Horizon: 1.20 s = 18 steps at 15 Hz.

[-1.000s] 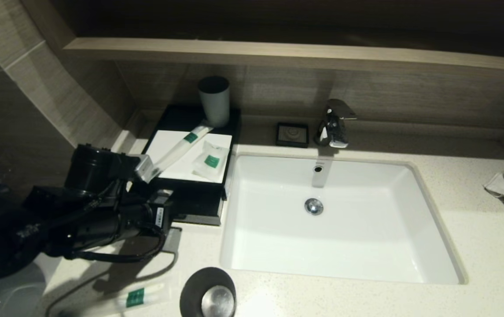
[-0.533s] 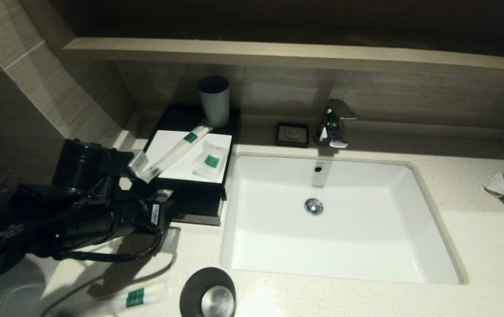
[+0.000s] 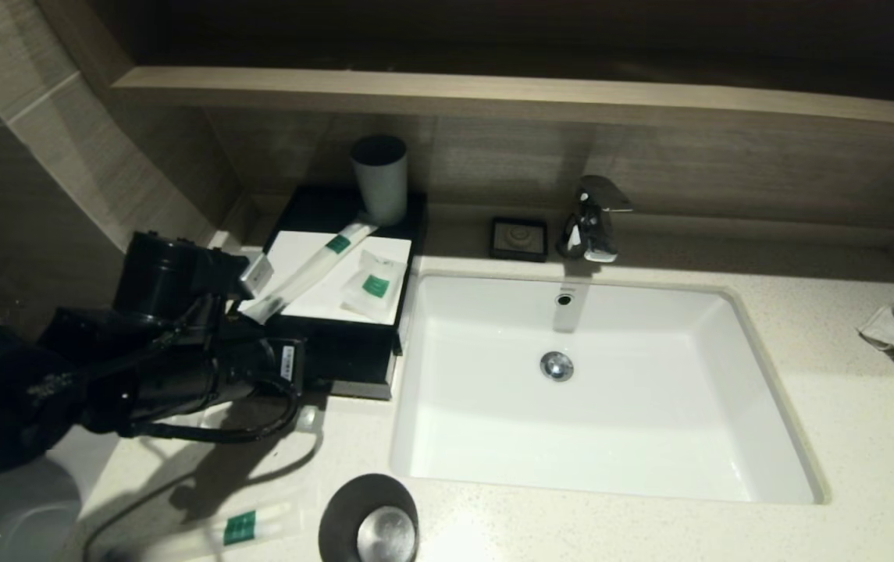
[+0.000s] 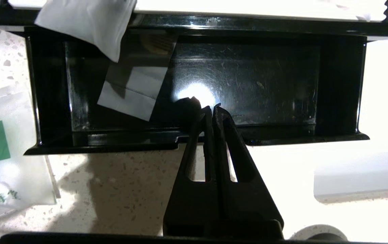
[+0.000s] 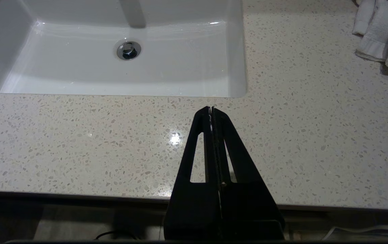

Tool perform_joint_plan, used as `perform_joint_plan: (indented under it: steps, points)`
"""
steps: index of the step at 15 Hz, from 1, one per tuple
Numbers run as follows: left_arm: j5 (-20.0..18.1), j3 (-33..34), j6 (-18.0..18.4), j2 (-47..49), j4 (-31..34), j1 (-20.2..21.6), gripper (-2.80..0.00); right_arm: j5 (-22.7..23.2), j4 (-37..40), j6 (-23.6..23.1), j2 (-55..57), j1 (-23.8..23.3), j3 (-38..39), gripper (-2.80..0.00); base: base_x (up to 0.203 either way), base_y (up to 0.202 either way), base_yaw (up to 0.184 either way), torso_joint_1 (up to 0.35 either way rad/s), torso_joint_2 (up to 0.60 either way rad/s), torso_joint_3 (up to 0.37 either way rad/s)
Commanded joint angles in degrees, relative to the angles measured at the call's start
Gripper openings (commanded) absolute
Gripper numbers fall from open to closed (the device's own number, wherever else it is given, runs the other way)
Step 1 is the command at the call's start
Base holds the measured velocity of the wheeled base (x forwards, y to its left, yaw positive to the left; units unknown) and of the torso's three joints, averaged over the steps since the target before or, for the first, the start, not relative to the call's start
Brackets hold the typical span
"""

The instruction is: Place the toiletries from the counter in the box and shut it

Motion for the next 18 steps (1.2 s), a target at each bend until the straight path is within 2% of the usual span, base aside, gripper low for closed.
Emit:
perform_joint_plan:
  steps: [1,18]
  points:
    - [0.0,-0.8,-0.1,2.1,-0.1,0.0,-2.80,0.0,0.0,0.0,0.0,0.0,0.1,-2.80,0.000,0.000,0.000,0.000,0.00,0.000]
    - [0.2,-0.5,0.1,3.5,0.8,0.0,-2.80,0.0,0.0,0.0,0.0,0.0,0.0,-2.80,0.000,0.000,0.000,0.000,0.00,0.000]
